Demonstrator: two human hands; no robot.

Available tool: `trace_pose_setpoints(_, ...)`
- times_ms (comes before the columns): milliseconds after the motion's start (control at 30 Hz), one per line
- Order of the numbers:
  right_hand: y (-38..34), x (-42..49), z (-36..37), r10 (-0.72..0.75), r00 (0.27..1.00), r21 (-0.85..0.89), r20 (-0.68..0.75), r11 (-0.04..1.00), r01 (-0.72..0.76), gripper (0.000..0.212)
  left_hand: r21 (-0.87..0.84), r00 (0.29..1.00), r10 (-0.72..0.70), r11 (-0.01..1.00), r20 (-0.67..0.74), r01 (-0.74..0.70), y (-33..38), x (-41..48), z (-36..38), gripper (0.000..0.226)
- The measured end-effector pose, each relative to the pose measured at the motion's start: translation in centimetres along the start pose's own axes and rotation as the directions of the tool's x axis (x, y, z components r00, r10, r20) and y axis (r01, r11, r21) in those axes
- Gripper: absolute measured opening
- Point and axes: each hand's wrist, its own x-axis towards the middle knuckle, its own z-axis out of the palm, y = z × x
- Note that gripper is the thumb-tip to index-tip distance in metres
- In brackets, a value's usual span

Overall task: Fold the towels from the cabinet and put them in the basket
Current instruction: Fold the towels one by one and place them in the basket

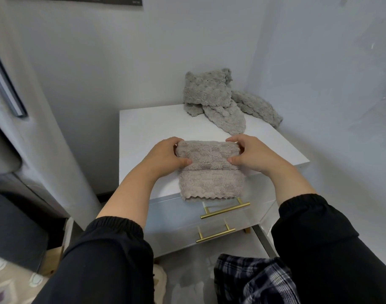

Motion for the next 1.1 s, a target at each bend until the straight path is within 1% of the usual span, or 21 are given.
trace_pose_setpoints(33, 0.0, 0.1, 0.0, -0.010, 1.000, 0.015, -0.020, 1.000, 0.011, 0.043, -0.010, 1.000, 0.004, 1.000, -0.013, -0.004, 0.1, 0.0, 0.0, 0.037)
trace_pose_setpoints(100, -0.1, 0.4, 0.2, -0.014, 0.996, 0.053, -0.087, 0.998, 0.018, 0.037, 0.006, 0.995, 0.018, 1.000, -0.098, -0.018, 0.1, 0.1, 0.1, 0.029)
trace_pose_setpoints(200, -0.1, 1.0, 0.8, -0.033, 0.974, 0.055, -0.225, 0.997, 0.047, 0.035, 0.027, 0.960, 0.046, 0.999, -0.278, -0.040, 0.5, 0.1, 0.4, 0.025)
trace_pose_setpoints(267, -0.2, 1.3, 1.3, -0.079, 0.945, 0.042, -0.317, 0.994, 0.097, 0.033, 0.014, 0.933, 0.066, 0.998, -0.353, -0.065, 0.7, 0.2, 0.7, 0.023)
trace_pose_setpoints(367, -0.2, 1.1, 1.6, -0.128, 0.905, 0.020, -0.405, 0.989, 0.149, 0.029, -0.022, 0.923, 0.086, 0.995, -0.376, -0.101, 0.8, 0.1, 0.9, 0.025)
trace_pose_setpoints(433, -0.3, 0.9, 1.5, -0.138, 0.894, 0.012, -0.427, 0.987, 0.159, 0.027, -0.039, 0.927, 0.088, 0.993, -0.366, -0.110, 0.8, 0.1, 0.9, 0.023)
trace_pose_setpoints(500, -0.3, 0.7, 1.3, -0.146, 0.902, 0.002, -0.405, 0.987, 0.161, 0.025, -0.064, 0.935, 0.079, 0.992, -0.346, -0.108, 0.7, 0.0, 0.9, 0.018)
trace_pose_setpoints(567, -0.2, 0.6, 1.0, -0.155, 0.924, -0.005, -0.348, 0.986, 0.164, 0.026, -0.055, 0.936, 0.086, 0.992, -0.341, -0.111, 0.6, -0.1, 0.7, 0.009)
trace_pose_setpoints(633, -0.1, 0.3, 0.8, -0.154, 0.940, 0.007, -0.303, 0.986, 0.164, 0.025, -0.018, 0.932, 0.087, 0.995, -0.351, -0.100, 0.5, -0.1, 0.5, 0.018)
trace_pose_setpoints(700, 0.0, 0.2, 0.6, -0.167, 0.937, 0.025, -0.307, 0.983, 0.183, 0.035, 0.026, 0.930, 0.083, 0.997, -0.359, -0.079, 0.4, 0.0, 0.3, 0.028)
trace_pose_setpoints(767, -0.1, 0.0, 0.5, -0.157, 0.935, 0.041, -0.317, 0.983, 0.179, 0.040, 0.074, 0.932, 0.089, 0.995, -0.351, -0.067, 0.2, 0.1, 0.3, 0.030)
trace_pose_setpoints(900, -0.1, 0.1, 0.5, -0.122, 0.949, 0.045, -0.289, 0.989, 0.141, 0.027, 0.139, 0.945, 0.084, 0.989, -0.317, -0.042, 0.1, 0.2, 0.5, 0.031)
trace_pose_setpoints(1067, 0.0, 0.1, 0.3, -0.064, 0.974, 0.048, -0.216, 0.996, 0.076, 0.019, 0.116, 0.961, 0.077, 0.992, -0.264, -0.047, 0.0, 0.2, 0.6, 0.025)
trace_pose_setpoints(1100, -0.1, 0.0, 0.3, -0.058, 0.978, 0.029, -0.198, 0.997, 0.065, 0.020, 0.094, 0.971, 0.058, 0.995, -0.230, -0.037, 0.0, 0.1, 0.5, 0.030)
